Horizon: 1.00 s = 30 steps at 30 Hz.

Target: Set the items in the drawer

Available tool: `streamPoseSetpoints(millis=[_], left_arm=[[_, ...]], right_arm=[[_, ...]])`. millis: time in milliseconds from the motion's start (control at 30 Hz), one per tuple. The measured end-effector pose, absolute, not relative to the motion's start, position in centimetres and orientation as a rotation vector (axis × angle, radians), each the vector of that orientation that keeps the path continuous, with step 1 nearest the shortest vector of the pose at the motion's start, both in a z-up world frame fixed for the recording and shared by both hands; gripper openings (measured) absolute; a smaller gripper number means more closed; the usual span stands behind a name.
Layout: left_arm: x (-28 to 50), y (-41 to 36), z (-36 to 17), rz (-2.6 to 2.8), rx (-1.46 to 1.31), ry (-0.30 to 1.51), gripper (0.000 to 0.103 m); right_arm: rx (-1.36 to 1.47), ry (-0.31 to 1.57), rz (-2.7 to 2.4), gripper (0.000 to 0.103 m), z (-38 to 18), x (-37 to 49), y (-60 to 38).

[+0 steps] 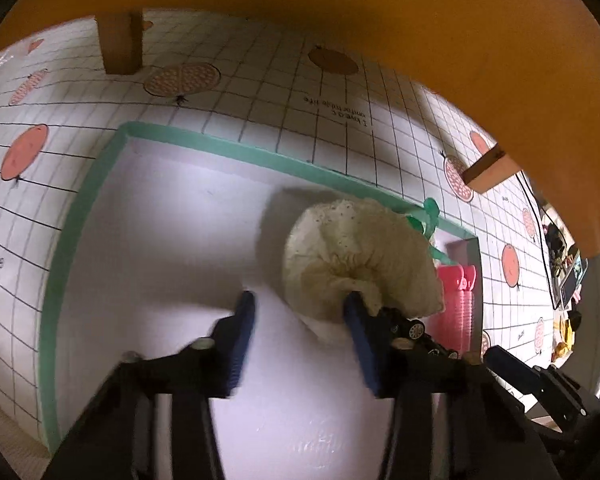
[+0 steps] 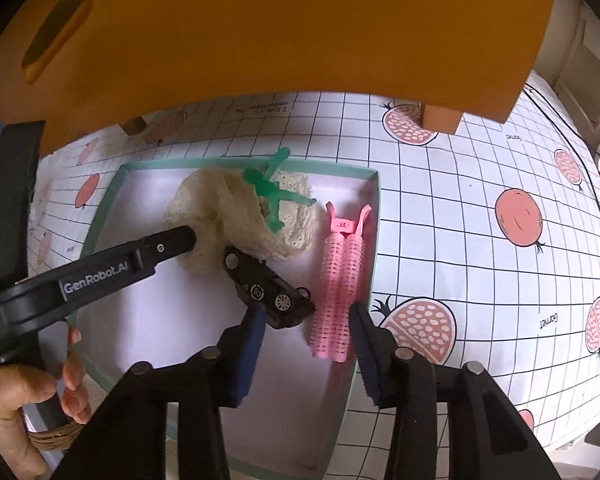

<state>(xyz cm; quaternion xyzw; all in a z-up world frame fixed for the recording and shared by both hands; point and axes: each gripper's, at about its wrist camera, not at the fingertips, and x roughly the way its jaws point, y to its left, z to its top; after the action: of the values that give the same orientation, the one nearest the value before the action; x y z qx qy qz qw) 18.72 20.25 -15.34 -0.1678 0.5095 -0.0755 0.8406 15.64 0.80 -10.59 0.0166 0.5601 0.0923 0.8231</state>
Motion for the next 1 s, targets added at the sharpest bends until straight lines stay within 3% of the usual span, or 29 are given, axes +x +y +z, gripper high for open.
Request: streamPoseSetpoints(millis=[200,1000], left_arm=[[18.7,19.5,-15.5,-0.189,-0.338,1.071,0.009],[13.8,23.0,-16.3,-0.116,-0.345,1.223,0.004]], right_arm=[[0.058,1.2,0.181,0.04,-11.0,16.2,0.4],[0.068,1.215,0.155,0.04,-12.4,17.4,0.3]])
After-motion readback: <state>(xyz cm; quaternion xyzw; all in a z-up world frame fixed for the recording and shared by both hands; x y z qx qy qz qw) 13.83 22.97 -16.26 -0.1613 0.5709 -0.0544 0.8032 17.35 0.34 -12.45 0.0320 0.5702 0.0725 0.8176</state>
